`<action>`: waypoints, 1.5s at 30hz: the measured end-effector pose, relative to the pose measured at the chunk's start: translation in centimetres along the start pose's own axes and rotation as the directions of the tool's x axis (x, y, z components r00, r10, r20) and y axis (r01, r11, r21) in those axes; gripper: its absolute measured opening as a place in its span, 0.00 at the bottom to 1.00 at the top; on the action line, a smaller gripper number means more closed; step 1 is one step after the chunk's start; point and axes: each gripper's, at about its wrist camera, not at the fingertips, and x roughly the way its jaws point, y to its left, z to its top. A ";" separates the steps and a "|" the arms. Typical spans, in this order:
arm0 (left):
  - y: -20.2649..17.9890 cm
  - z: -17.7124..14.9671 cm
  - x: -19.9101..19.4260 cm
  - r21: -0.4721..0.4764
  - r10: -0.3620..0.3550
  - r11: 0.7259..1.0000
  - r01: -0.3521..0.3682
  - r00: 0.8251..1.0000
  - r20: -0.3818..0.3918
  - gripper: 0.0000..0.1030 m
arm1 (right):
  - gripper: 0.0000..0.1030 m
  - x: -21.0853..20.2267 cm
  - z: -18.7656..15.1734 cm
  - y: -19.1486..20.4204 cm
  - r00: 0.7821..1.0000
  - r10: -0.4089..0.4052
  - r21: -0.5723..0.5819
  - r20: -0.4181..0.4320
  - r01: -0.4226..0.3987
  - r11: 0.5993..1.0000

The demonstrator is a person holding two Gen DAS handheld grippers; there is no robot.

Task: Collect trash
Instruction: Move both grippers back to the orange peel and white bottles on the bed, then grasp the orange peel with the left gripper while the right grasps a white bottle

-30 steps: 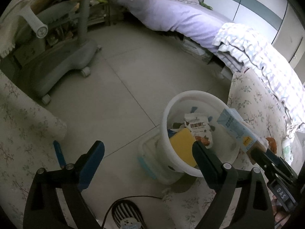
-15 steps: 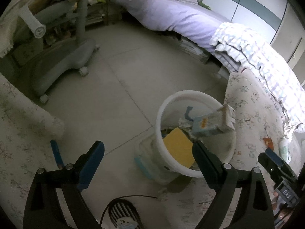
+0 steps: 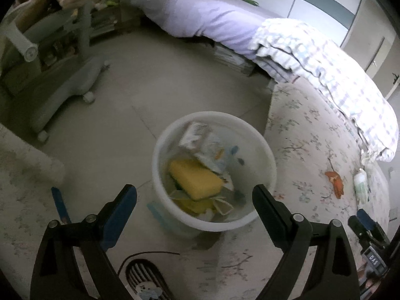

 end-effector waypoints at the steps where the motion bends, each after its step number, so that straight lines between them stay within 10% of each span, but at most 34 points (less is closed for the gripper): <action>1: -0.5 0.0 0.0 0.007 -0.001 1.000 0.001 1.000 -0.001 0.92 | 0.77 -0.4 -0.2 -0.9 1.000 -0.012 0.009 0.003 0.012 1.000; 17: -12.8 -1.6 2.6 0.160 -0.049 0.985 0.060 0.996 -0.069 0.92 | 0.77 -5.1 -3.1 -11.4 0.973 -0.208 0.109 0.095 0.198 0.974; 35: -24.0 -2.5 6.2 0.167 -0.182 0.966 0.195 0.979 -0.093 0.91 | 0.75 -3.8 -2.5 -15.9 0.979 -0.170 0.202 0.117 0.144 0.969; 45: -28.0 -3.3 7.9 0.235 -0.181 0.951 0.203 0.977 -0.111 0.49 | 0.59 -2.2 -2.3 -16.4 0.988 -0.133 0.204 0.084 0.114 0.972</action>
